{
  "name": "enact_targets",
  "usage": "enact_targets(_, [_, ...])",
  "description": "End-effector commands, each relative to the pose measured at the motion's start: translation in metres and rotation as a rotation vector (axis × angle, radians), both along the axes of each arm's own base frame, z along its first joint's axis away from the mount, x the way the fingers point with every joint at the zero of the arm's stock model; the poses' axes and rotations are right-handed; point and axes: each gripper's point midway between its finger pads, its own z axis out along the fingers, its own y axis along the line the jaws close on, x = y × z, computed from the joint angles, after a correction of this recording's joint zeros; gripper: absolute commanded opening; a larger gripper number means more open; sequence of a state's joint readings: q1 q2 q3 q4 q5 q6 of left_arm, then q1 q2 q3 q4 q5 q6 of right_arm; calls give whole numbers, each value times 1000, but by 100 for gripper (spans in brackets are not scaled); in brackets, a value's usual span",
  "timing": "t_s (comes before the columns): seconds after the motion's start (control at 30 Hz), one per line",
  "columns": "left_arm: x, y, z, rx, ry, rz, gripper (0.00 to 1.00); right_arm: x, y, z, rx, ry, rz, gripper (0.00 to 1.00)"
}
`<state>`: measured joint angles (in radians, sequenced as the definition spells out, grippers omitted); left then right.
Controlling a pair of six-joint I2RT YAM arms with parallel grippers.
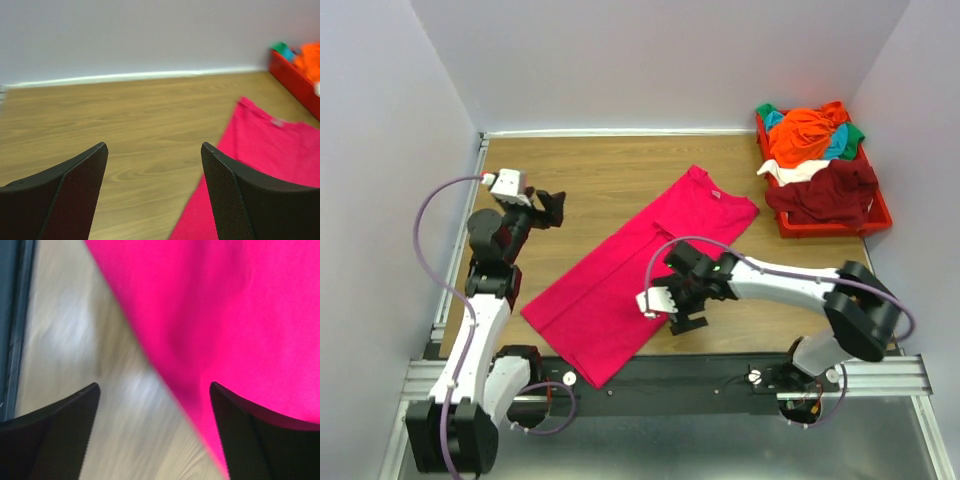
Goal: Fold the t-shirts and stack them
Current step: Fold the tshirt
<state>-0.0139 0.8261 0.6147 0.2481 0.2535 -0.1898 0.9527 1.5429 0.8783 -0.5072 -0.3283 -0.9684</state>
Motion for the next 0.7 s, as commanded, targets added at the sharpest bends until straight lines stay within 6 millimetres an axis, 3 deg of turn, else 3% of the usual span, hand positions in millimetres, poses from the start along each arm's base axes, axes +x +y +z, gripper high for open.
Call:
enact_targets(0.0, [7,-60,-17,-64,88,-325,82,3,-49,25,2,41,-85,100])
enact_targets(0.13, [33,-104,-44,-97,238,-490,82,39,-77,54,99,-22,-289,100])
enact_targets(0.17, [33,-122,-55,-76,288,-538,82,56,-76,64,161,-63,-362,100])
enact_targets(0.2, [51,-133,-64,-66,325,-562,82,73,-91,74,215,-55,-544,100])
enact_targets(0.23, [57,-141,-73,-51,357,-574,82,92,-93,87,293,-85,-631,100])
enact_targets(0.27, [59,-153,-87,-29,414,-598,82,103,-101,92,335,-73,-722,100])
enact_targets(0.3, [68,-161,-121,-11,502,-611,82,113,-109,98,374,-56,-804,100])
enact_targets(0.33, [86,-170,-108,13,480,-623,82,121,-122,105,446,25,-907,100])
enact_targets(0.37, [87,-176,-123,35,542,-635,82,124,-127,107,483,72,-941,100])
enact_targets(0.4, [103,-190,-135,90,560,-654,82,131,-143,108,523,131,-1029,100])
enact_targets(0.43, [105,-196,-144,93,602,-664,82,129,-141,112,565,185,-1023,100])
enact_targets(0.47, [108,-198,-176,166,668,-648,81,132,-146,113,569,194,-1056,100])
enact_targets(0.5, [113,-201,-166,185,651,-639,80,135,-152,113,568,184,-1085,100])
enact_targets(0.57, [127,-211,-178,210,684,-632,77,135,-159,111,566,172,-1103,99])
enact_targets(0.6, [132,-212,-195,227,717,-615,75,133,-159,111,570,173,-1099,98])
enact_targets(0.63, [143,-222,-186,267,672,-629,74,134,-161,113,578,178,-1114,94])
enact_targets(0.67, [141,-224,-194,285,708,-627,70,131,-161,114,588,182,-1110,93])
